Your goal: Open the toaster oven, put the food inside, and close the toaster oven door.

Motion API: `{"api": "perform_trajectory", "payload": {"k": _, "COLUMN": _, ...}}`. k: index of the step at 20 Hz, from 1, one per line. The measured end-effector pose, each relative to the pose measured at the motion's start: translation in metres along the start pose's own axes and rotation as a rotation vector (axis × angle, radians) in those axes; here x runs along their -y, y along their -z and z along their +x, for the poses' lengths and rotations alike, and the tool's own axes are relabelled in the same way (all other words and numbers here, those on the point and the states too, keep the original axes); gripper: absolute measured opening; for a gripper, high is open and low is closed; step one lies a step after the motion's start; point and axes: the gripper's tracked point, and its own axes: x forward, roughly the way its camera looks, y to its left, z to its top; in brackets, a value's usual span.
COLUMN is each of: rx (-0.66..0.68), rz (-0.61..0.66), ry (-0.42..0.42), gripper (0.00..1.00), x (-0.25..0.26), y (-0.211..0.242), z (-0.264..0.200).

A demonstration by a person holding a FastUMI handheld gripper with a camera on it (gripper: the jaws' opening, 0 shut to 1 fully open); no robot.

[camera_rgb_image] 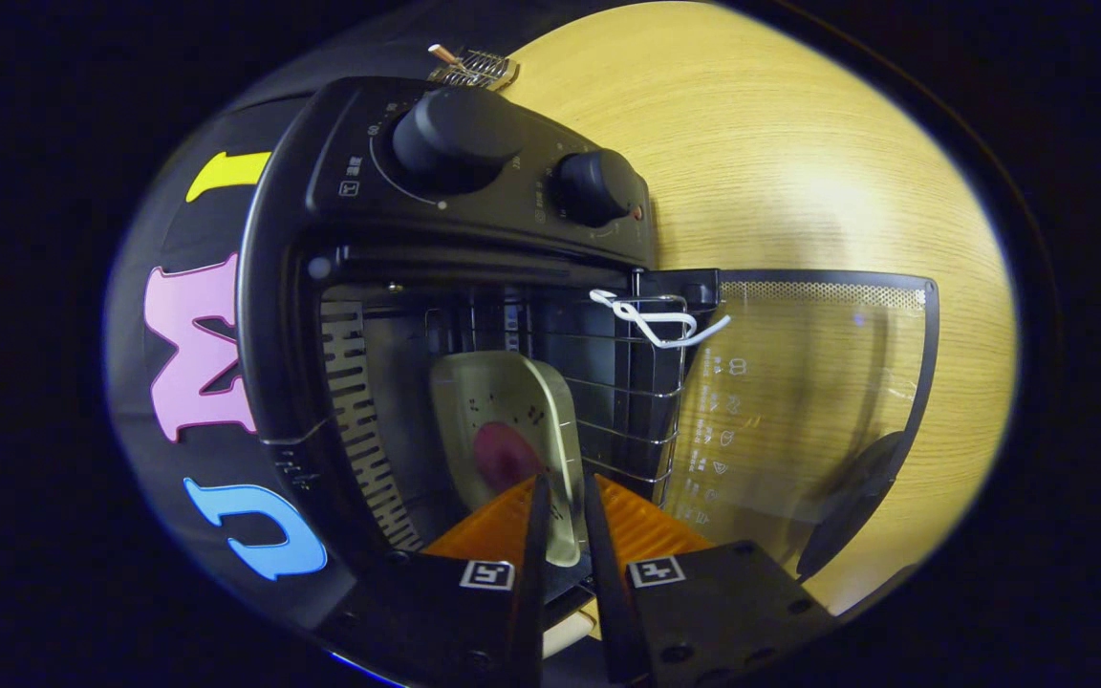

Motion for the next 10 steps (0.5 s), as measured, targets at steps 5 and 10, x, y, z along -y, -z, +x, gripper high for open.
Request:
{"api": "perform_trajectory", "payload": {"k": 5, "rx": -0.033, "rz": -0.033, "ry": -0.012, "gripper": 0.68, "x": 0.005, "y": 0.004, "z": -0.011}}
{"api": "perform_trajectory", "payload": {"k": 10, "rx": -0.093, "rz": -0.063, "ry": -0.032, "gripper": 0.99, "x": 0.013, "y": 0.010, "z": -0.041}}
